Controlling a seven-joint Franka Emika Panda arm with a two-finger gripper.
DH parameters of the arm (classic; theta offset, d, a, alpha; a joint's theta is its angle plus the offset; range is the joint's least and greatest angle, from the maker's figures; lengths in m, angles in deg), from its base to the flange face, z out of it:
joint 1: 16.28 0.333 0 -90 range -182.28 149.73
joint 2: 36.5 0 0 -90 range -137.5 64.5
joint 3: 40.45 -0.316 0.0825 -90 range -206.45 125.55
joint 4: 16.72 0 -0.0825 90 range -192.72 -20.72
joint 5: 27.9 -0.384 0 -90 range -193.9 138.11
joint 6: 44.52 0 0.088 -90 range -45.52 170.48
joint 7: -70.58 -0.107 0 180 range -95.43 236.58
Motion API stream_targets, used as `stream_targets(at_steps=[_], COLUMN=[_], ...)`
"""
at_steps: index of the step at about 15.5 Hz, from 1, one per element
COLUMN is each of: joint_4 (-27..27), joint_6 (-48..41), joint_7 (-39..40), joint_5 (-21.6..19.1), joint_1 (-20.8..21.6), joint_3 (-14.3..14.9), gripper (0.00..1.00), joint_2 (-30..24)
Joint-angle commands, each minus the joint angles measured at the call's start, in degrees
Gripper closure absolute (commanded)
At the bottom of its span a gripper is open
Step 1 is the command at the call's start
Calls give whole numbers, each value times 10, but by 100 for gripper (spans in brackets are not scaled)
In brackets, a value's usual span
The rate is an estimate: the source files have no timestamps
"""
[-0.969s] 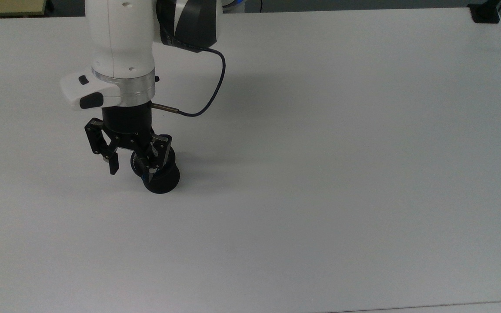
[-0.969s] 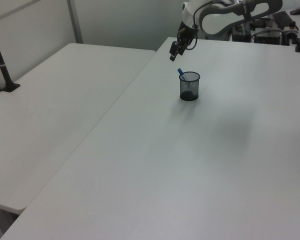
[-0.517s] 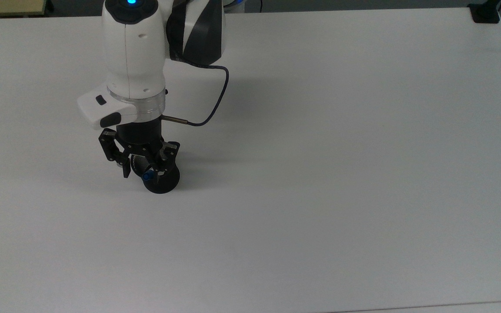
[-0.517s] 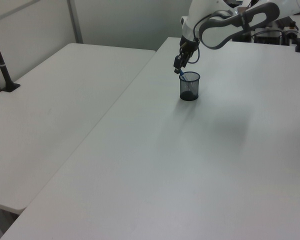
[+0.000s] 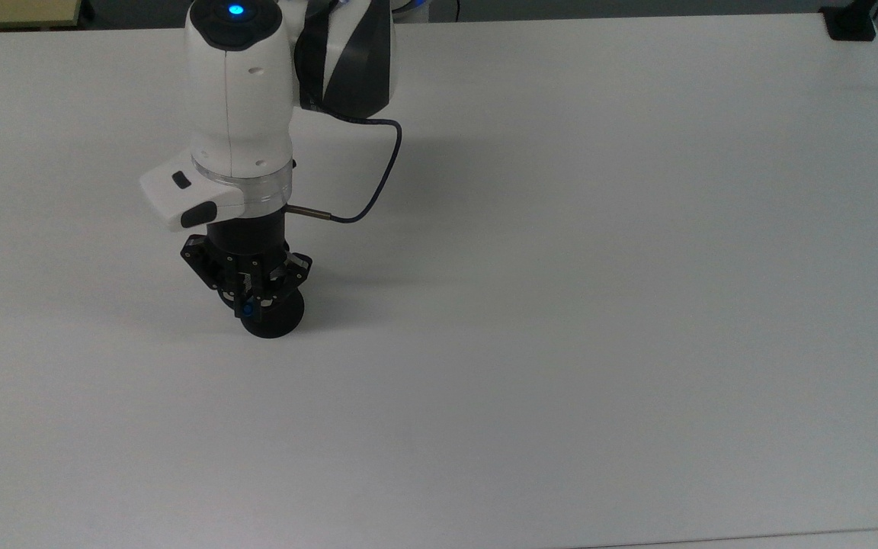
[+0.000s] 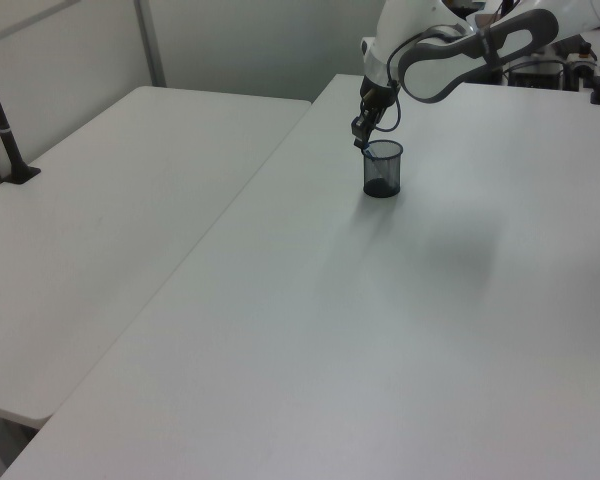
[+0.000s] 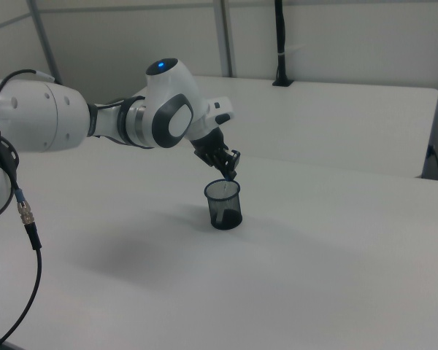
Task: Remove the marker
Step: 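Lower the gripper and close it on the marker's blue cap, then lift the marker straight up out of the mesh cup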
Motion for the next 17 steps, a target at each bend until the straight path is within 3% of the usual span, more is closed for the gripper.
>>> stream_targets(at_steps=[1,11,17], joint_4=[-11,33,28], joint_6=[4,1,-12], joint_7=[8,-4,-12], joint_5=[6,-18,-29], joint_1=[5,5,8], joint_3=[1,0,-2], gripper=[100,100,100], joint_2=[-10,-69,-116])
